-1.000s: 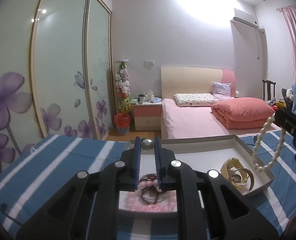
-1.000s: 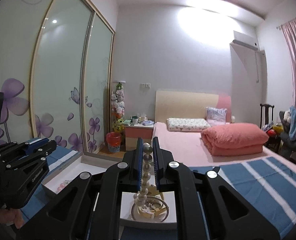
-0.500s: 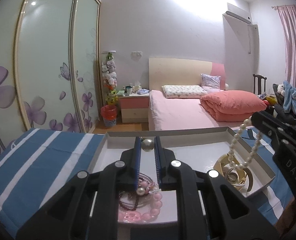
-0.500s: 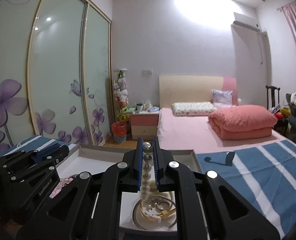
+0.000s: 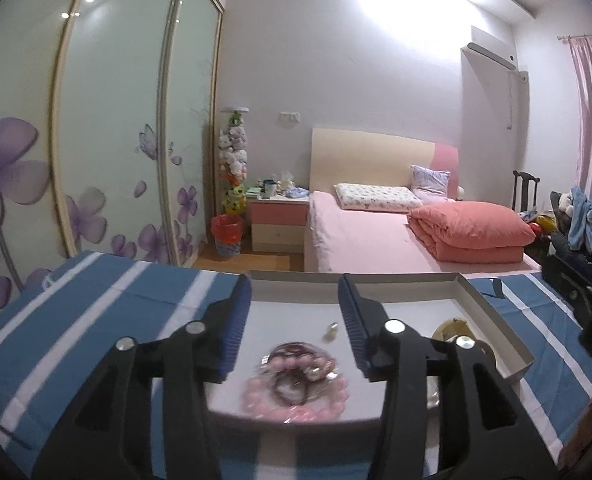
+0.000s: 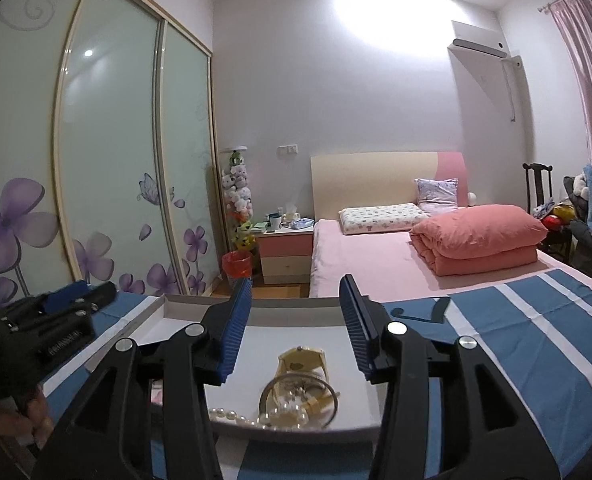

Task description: Organize jewelry

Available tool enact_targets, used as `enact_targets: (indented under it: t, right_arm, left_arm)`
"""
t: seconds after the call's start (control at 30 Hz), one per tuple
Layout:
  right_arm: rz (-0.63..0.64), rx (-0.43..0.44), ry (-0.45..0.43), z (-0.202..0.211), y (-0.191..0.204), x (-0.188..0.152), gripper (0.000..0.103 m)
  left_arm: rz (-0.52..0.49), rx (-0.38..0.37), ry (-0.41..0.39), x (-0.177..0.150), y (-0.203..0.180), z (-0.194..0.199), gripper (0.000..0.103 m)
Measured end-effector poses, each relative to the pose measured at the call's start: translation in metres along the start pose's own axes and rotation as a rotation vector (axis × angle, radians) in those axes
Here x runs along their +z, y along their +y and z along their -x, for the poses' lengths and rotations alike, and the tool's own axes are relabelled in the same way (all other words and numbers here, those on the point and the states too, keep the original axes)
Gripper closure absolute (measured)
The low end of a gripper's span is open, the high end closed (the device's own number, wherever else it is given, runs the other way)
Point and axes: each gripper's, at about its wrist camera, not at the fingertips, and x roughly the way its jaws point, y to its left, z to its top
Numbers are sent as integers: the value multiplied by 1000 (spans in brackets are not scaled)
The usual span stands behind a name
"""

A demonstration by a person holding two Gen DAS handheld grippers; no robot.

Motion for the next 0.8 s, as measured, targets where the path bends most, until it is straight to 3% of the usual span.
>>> enact_targets:
  t: [0.23, 0.3, 0.47, 0.8]
  right_arm:
    - [14, 5, -15, 44, 9, 1, 19]
    - [19, 6, -3, 55, 13, -2, 14]
    - [8, 26, 45, 73, 20, -12, 5]
    - [4, 23, 92, 99, 25, -33, 2]
  left_arm:
    - [13, 49, -29, -8, 29, 54, 30]
    - [15, 55, -34, -12, 35, 69, 20]
    - [-5, 47, -30, -28, 38, 104, 7]
    - [-52, 59, -44, -60, 28, 147, 4]
